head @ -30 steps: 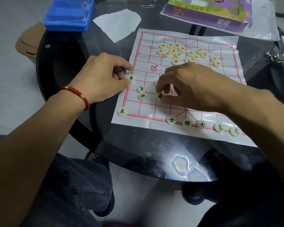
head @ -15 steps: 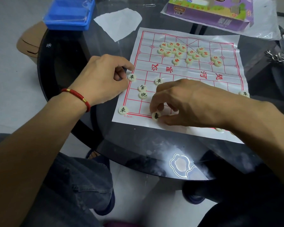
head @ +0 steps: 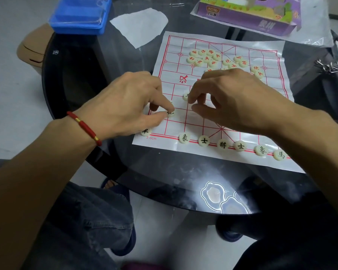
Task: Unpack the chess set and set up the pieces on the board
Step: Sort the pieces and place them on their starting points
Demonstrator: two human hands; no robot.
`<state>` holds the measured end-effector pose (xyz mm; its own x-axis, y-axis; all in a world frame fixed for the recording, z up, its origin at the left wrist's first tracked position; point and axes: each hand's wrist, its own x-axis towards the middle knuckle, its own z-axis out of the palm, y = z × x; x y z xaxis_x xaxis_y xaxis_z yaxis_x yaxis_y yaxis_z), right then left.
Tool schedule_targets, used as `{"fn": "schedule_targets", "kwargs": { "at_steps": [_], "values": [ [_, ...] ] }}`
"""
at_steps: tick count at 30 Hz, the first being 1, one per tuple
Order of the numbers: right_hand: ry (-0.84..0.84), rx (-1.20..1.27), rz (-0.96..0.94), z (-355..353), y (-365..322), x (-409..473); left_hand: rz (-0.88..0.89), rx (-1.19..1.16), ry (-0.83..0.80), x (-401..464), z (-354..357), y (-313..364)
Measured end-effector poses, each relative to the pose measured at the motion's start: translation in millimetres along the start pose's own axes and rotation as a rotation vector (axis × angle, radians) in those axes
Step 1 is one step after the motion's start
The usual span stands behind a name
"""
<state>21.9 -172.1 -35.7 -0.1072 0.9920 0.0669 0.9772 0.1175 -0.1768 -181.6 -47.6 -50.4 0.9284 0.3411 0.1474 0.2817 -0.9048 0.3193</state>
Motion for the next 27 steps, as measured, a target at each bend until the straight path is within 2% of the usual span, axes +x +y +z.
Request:
{"fn": "schedule_targets", "kwargs": {
  "at_steps": [9, 15, 21, 27],
  "values": [
    [0.02, 0.001, 0.024, 4.2, 1.1, 5.4, 0.005, -0.033, -0.084, -0.1, 4.3, 4.5],
    [-0.024, 0.031, 0.0, 8.8, -9.1, 7.8, -0.167, -0.026, 0.106, 6.2, 4.9, 3.8],
    [-0.039, 0.015, -0.037, 15.5, -18.9, 12.3, -0.133, 0.076, 0.006, 14.3, 11.5, 1.1],
    [-0.048, -0.032, -0.036, 17.4, -20.5, 15.7, -0.116, 0.069, -0.033, 16.1, 8.4, 0.8]
  ]
}}
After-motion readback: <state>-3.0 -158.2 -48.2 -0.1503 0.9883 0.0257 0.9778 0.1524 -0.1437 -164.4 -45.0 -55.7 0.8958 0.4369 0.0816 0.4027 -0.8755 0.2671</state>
